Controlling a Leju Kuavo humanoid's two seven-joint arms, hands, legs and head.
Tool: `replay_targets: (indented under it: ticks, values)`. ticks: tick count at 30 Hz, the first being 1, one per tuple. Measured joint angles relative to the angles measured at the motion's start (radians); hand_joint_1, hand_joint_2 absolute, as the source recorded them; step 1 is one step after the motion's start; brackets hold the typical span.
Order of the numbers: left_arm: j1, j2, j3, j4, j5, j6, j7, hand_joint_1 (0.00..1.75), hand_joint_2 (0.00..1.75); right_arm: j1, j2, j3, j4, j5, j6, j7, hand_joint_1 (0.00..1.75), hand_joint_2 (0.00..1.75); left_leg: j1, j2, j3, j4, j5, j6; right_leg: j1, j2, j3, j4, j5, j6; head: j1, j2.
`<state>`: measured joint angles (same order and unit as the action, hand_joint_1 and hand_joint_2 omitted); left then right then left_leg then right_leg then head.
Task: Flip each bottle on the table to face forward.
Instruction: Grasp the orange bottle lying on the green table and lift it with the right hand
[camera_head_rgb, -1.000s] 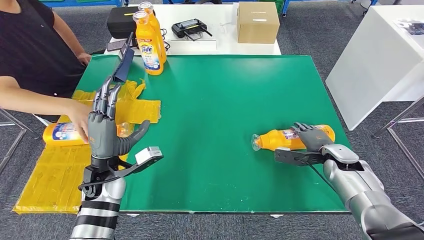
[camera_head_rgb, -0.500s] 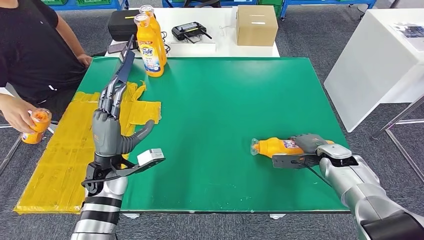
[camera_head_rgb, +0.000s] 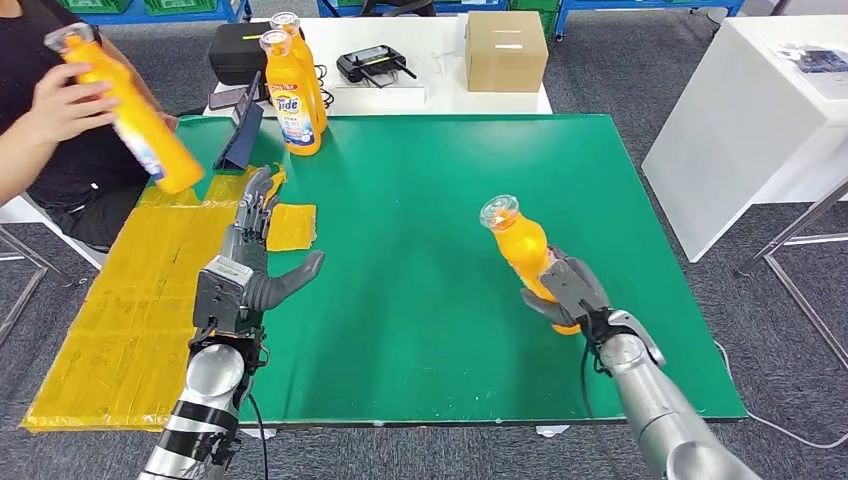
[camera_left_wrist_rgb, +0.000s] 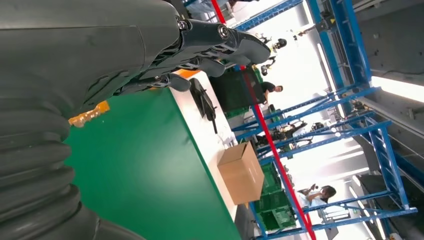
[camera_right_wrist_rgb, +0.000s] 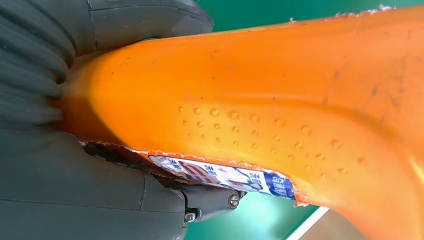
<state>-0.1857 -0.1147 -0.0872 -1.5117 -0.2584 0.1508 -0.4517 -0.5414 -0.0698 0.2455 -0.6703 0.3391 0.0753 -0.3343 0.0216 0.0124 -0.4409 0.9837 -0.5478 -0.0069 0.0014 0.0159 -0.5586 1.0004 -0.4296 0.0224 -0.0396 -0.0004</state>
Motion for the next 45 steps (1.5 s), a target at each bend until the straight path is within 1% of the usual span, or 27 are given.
replay_targets:
  ticks: [3,7,12,19,21,23,25,27,30,34,37,39,41,45]
  values:
    - [0.007,0.010,-0.009,-0.010,0.005,-0.008,0.001,0.00,1.75,0.045,0.024,-0.059,-0.068,-0.008,0.010,0.009,1.75,1.75,0.000,-0.007,-0.003,0.000,0.002,-0.001,0.000,-0.007,-0.001,0.000,0.000,0.000,0.001,0.000]
    - [0.009,0.018,-0.016,-0.014,0.007,-0.011,0.001,0.00,1.75,0.079,0.040,-0.102,-0.115,-0.011,0.016,0.010,1.75,1.75,0.000,-0.009,-0.006,0.000,0.003,-0.001,0.000,-0.008,-0.001,0.000,0.000,0.000,0.001,0.000]
    - [0.010,0.023,-0.019,-0.019,0.007,-0.011,0.001,0.00,1.75,0.098,0.049,-0.126,-0.143,-0.012,0.016,0.010,1.75,1.75,-0.001,-0.010,-0.006,0.000,0.003,-0.001,-0.001,-0.008,-0.003,0.000,0.000,0.000,0.001,0.000]
    - [0.010,0.025,-0.019,-0.020,0.013,-0.016,0.002,0.00,1.75,0.106,0.054,-0.135,-0.157,-0.016,0.017,0.007,1.75,1.75,-0.001,-0.010,-0.007,0.000,0.003,-0.001,-0.002,-0.008,-0.004,0.000,0.000,0.000,0.001,0.000]
    - [0.012,0.025,-0.019,-0.021,0.062,-0.060,0.008,0.00,1.75,0.111,0.061,-0.141,-0.167,-0.039,0.019,-0.017,1.75,1.75,-0.001,-0.010,-0.008,0.000,0.003,-0.001,-0.001,-0.008,-0.004,0.000,0.000,0.000,0.001,0.000]
    - [0.028,0.027,-0.019,-0.033,0.161,-0.152,0.016,0.00,1.75,0.136,0.083,-0.149,-0.214,-0.074,0.032,-0.041,1.75,1.75,-0.001,-0.009,-0.009,0.000,0.003,-0.001,-0.001,-0.008,-0.004,0.001,0.000,0.000,0.001,0.000]
    - [0.058,0.028,-0.022,-0.059,0.253,-0.244,0.020,0.00,1.75,0.175,0.119,-0.146,-0.302,-0.099,0.052,-0.034,1.75,1.75,0.000,-0.007,-0.010,0.000,0.003,-0.001,-0.001,-0.007,-0.007,0.001,0.000,0.000,0.001,0.000]
    - [0.090,0.028,-0.032,-0.087,0.310,-0.309,0.022,0.00,1.75,0.211,0.153,-0.117,-0.393,-0.106,0.067,-0.012,1.75,1.75,0.000,-0.005,-0.012,0.000,0.003,-0.001,-0.001,-0.006,-0.009,0.001,0.000,0.000,0.000,0.000]
    - [0.134,0.028,-0.054,-0.120,0.348,-0.357,0.027,0.00,1.75,0.248,0.186,-0.029,-0.481,-0.097,0.079,0.012,1.75,1.75,0.000,-0.005,-0.014,-0.001,0.003,-0.001,0.000,-0.006,-0.012,0.001,0.000,0.000,0.001,0.000]
    - [0.168,0.029,-0.083,-0.148,0.320,-0.359,0.028,0.00,1.75,0.268,0.217,0.138,-0.514,-0.042,0.101,0.006,1.75,1.75,0.000,-0.005,-0.017,-0.001,0.003,-0.001,0.000,-0.006,-0.013,0.001,0.000,0.000,0.001,0.000]
    - [0.173,0.030,-0.104,-0.153,0.290,-0.346,0.028,0.00,1.75,0.267,0.252,0.279,-0.514,-0.009,0.087,0.008,1.75,1.75,0.000,-0.006,-0.017,-0.001,0.003,-0.001,0.000,-0.006,-0.014,0.001,0.000,0.000,0.001,0.000]
    - [0.174,0.030,-0.114,-0.153,0.284,-0.342,0.027,0.00,1.75,0.263,0.269,0.348,-0.513,-0.017,0.073,0.015,1.75,1.75,0.000,-0.008,-0.017,-0.001,0.003,-0.001,0.000,-0.008,-0.014,0.001,0.000,0.000,0.001,0.000]
    - [0.174,0.030,-0.118,-0.153,0.283,-0.340,0.024,0.00,1.75,0.258,0.272,0.387,-0.512,-0.031,0.064,0.021,1.75,1.75,0.000,-0.009,-0.018,-0.001,0.003,-0.001,0.000,-0.009,-0.014,0.001,0.000,0.000,0.001,0.000]
    - [0.174,0.031,-0.119,-0.153,0.283,-0.340,0.023,0.00,1.75,0.251,0.270,0.424,-0.506,-0.052,0.054,0.024,1.75,1.75,-0.001,-0.009,-0.018,-0.001,0.004,-0.002,-0.001,-0.009,-0.015,0.001,0.000,0.000,0.001,0.000]
